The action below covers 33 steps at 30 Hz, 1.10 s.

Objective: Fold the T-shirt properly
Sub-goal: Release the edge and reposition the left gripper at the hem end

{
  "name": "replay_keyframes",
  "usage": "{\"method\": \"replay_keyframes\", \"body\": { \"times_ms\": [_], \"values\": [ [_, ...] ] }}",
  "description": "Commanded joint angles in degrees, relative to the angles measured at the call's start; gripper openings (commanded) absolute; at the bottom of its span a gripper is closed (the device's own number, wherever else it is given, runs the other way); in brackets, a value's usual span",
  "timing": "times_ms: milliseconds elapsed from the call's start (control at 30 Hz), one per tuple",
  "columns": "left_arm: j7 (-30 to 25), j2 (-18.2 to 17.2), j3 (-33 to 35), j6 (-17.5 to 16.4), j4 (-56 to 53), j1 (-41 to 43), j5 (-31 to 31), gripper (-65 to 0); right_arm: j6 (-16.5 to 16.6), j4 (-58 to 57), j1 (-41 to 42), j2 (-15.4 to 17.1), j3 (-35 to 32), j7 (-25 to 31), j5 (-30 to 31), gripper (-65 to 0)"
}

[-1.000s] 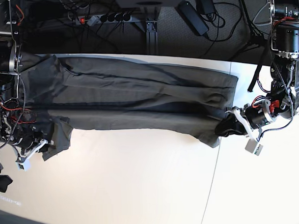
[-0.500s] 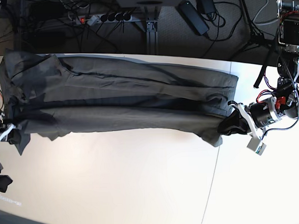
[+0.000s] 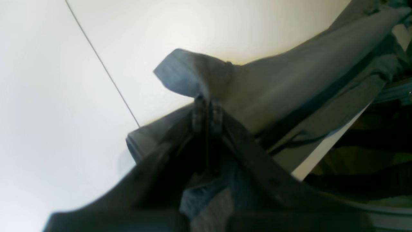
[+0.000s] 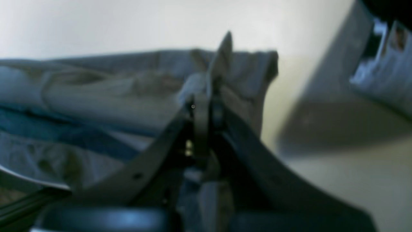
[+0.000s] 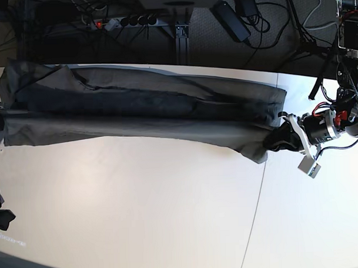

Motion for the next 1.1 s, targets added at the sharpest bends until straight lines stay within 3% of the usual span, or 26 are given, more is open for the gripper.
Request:
{"method": "replay_keyframes", "body": {
  "times_ms": [0, 100, 267, 333, 367, 467, 500, 533, 833, 867, 900, 967, 1000, 1067],
  "values": [
    [-0.4, -1.2, -0.5, -1.1, 0.8, -0.6, -1.2, -61.6, 3.7, 0.8, 0.0, 1.6, 0.9, 1.1, 0.5, -65.0],
    [-0.6, -1.5, -0.5, -1.1, 0.8, 0.7, -2.0, -51.9, 3.7, 0.7, -0.6, 1.1, 0.8, 0.4, 0.9, -65.0],
    [-2.1, -1.5, -0.5, -1.1, 0.8, 3.1, -2.1, -47.7, 3.6, 0.7, -0.5, -1.3, 0.8, 0.7, 0.8, -65.0],
    [-2.3, -1.5, -0.5, -1.1, 0.8, 3.4, -1.5, -38.0, 3.7, 0.7, -0.5, -2.3, 0.8, 1.9, 0.9, -65.0],
    [-2.3, -1.5, -0.5, -1.1, 0.8, 3.4, -0.8, -33.0, 3.7, 0.7, -0.3, -2.8, 0.8, 2.3, 0.8, -60.8],
    [-3.1, -1.7, -0.9, -1.1, 0.8, 3.4, 0.2, -28.6, 3.6, 0.7, -0.2, -3.3, 0.9, 2.7, 0.7, -28.0],
    [-3.4, -1.8, -1.3, -1.1, 0.8, 3.4, 0.9, -28.6, 3.6, 0.7, -0.2, -3.3, 0.9, 3.2, 0.3, -21.5],
    [-3.6, -1.8, -1.9, -1.1, 0.8, 3.4, 1.5, -28.6, 3.6, 0.9, -0.2, -3.3, 0.9, 3.5, -0.2, -20.7],
    [-3.5, -1.7, -14.2, -1.1, 0.8, 6.3, -0.5, -28.6, 3.6, 8.6, -0.1, -5.5, 2.9, 4.0, 0.0, -21.6],
    [-3.5, -1.7, -14.3, -1.1, 0.8, 7.1, -0.6, -28.6, 3.6, 8.7, -0.1, -6.1, 2.9, 4.1, 0.0, -26.0],
    [-3.5, -1.6, -14.3, -1.1, 0.8, 8.0, -0.6, -28.6, 3.6, 8.7, -0.1, -6.8, 2.9, 4.4, -0.1, -34.9],
    [-3.7, -0.9, -14.3, -1.1, 0.8, 9.5, -0.6, -28.6, 3.6, 8.7, -0.1, -8.5, 2.9, 4.5, -0.1, -60.0],
    [-3.8, -0.6, -14.3, -1.1, 0.8, 10.2, -0.6, -28.6, 3.6, 8.7, -0.1, -9.6, 2.9, 4.6, -0.3, -65.0],
    [-5.2, 0.0, -14.3, -1.1, 0.8, 11.2, 0.5, -28.6, 3.6, 8.4, -0.2, -11.3, 2.9, 4.6, -1.6, -65.0]
  ]
}}
